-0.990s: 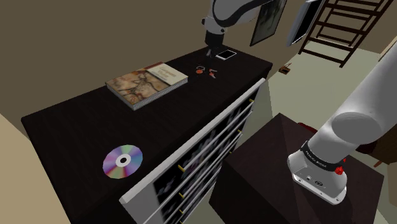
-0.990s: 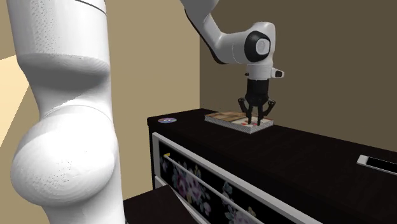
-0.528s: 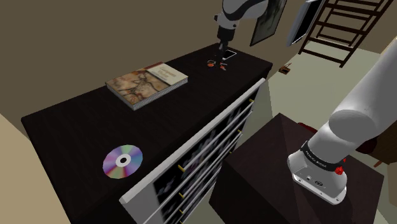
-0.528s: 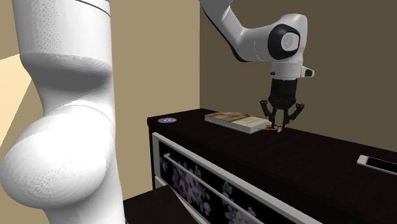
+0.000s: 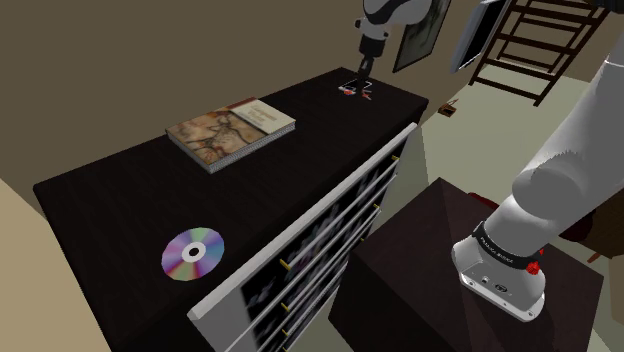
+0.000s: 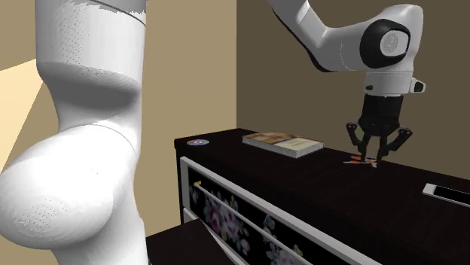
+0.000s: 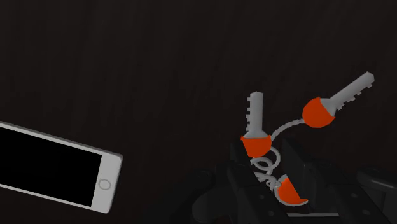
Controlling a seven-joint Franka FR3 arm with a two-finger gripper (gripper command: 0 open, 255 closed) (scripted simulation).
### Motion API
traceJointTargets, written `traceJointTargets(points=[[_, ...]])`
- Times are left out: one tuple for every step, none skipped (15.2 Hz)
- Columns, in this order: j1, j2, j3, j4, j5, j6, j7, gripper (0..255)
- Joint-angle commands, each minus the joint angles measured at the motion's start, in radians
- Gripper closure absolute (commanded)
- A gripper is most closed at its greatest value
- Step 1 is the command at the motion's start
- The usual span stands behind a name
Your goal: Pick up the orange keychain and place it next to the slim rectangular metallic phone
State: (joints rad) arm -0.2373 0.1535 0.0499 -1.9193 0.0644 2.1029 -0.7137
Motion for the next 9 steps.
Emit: traceJointTargets(points=[[-0.023, 0.030, -0.017, 0.042, 0.002, -0.014, -0.041, 255], [-0.035, 0.046, -0.025, 0.064, 0.004, -0.022, -0.062, 255], [-0.047, 0.063, -0.033, 0.088, 0.006, -0.030, -0.082, 255], [-0.060, 0.081, -0.040, 0.113, 0.008, -0.039, -0.102, 255], [-0.072, 0.100, -0.047, 0.140, 0.010, -0.048, -0.121, 255], [-0.084, 0.119, -0.054, 0.168, 0.012, -0.058, -0.141, 255], [-0.097, 0.139, -0.060, 0.198, 0.014, -0.069, -0.159, 255], [-0.109, 0.160, -0.066, 0.229, 0.016, -0.080, -0.178, 255], [-0.122, 0.183, -0.072, 0.262, 0.019, -0.092, -0.196, 255]])
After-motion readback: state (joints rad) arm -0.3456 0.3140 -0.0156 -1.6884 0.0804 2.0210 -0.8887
